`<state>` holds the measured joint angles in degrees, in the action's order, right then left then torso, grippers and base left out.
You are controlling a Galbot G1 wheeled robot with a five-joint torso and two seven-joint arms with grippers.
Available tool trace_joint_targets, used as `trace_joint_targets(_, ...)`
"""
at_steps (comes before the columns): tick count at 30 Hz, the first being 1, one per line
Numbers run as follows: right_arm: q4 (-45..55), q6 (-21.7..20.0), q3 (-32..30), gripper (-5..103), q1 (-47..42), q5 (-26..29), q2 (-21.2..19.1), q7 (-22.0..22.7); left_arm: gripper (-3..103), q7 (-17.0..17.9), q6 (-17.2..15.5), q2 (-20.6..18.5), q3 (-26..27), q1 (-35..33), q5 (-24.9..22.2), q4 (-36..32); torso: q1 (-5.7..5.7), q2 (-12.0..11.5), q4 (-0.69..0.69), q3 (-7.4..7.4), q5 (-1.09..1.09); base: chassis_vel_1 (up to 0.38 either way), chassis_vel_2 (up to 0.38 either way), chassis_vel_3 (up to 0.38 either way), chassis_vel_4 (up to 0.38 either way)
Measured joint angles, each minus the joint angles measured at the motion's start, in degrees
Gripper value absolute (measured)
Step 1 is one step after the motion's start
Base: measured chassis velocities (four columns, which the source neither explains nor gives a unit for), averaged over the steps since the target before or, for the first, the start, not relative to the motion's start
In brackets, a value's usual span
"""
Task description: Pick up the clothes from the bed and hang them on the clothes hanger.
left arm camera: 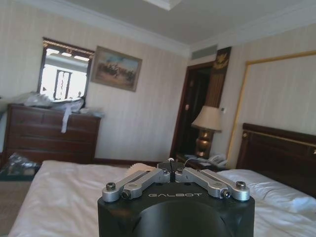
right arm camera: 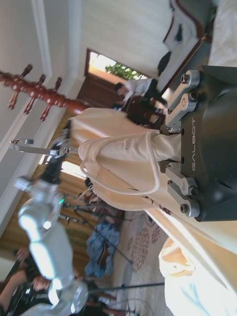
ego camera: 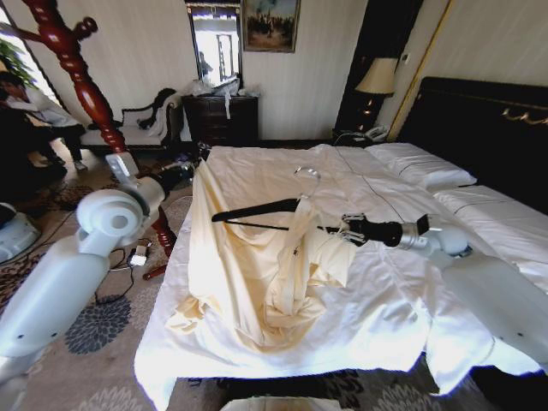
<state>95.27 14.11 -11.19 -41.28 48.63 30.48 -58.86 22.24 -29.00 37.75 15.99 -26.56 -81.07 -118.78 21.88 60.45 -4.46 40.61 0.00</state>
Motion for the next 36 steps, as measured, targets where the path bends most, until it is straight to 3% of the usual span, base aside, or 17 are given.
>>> trace_joint_targets(7,0.4,-2.1,1.3,19,-1.2,-2.1,1.5,5.9,0,0.1,-0.4,-2.5,1.3,-0.7,-3.9,-7.6,0.00,0.0,0.01,0.00,0.00,0.000,0.000,0.000,0.000)
trace_joint_targets(14,-0.9,-2.1,1.5,19,-0.9,-0.8,1.8,6.8,0,0.3,-0.9,-3.9,0.6,-3.0,-6.5,-14.8,0.00,0.0,-0.01,-0.01,0.01,0.000,0.000,0.000,0.000)
trace_joint_targets(22,0.6,-1.9,2.0,19,-0.1,4.5,1.8,7.7,0,0.4,-2.8,-4.0,-3.3,-7.9,-6.0,-19.9,0.00,0.0,0.00,0.00,0.00,0.000,0.000,0.000,0.000)
trace_joint_targets(36,1.3,-1.0,1.5,19,2.2,10.7,1.5,9.4,0,1.1,-4.7,-5.3,-2.7,-19.9,-1.7,-24.7,0.00,0.0,0.00,0.00,0.00,0.000,0.000,0.000,0.000)
